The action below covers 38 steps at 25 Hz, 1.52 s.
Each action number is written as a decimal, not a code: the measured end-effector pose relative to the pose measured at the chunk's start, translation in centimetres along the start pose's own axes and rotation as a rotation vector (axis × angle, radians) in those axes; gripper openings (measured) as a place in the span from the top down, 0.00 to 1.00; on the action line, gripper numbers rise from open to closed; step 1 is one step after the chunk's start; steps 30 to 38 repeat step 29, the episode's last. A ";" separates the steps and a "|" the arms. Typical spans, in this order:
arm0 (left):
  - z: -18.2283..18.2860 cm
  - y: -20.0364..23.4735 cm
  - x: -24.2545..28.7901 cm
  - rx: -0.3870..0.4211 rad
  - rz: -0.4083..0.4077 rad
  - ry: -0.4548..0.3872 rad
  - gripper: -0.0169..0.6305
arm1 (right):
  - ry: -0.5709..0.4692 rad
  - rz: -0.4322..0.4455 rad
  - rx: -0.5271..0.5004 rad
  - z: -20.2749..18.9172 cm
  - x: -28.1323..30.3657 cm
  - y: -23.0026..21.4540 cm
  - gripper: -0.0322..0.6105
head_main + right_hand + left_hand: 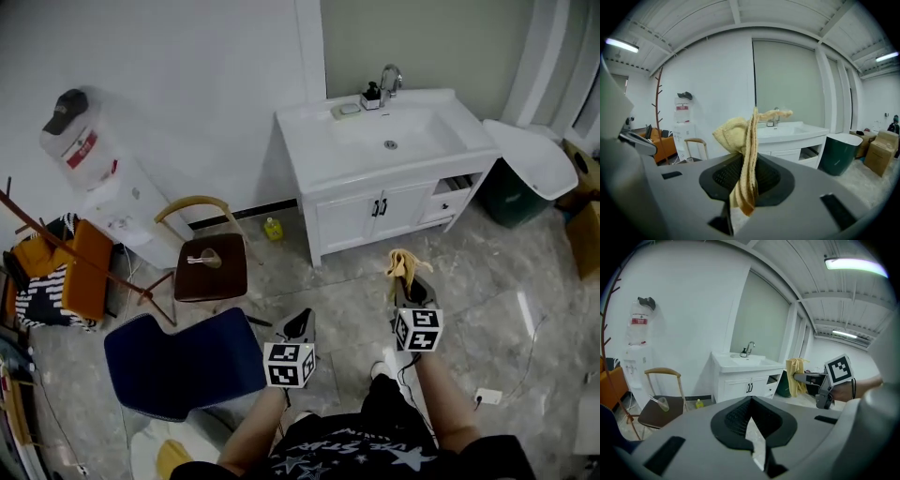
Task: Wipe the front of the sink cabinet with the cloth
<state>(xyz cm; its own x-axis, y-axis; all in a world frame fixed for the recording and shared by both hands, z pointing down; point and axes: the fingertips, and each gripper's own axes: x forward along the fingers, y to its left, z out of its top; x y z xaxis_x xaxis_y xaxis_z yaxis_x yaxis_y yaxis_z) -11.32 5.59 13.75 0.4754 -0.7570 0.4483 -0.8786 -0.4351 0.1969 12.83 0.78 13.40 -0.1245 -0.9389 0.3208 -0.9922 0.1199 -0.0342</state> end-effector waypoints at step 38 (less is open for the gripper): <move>-8.2 1.3 -16.8 0.081 -0.171 0.017 0.95 | 0.005 -0.145 0.114 -7.7 -20.1 12.8 0.82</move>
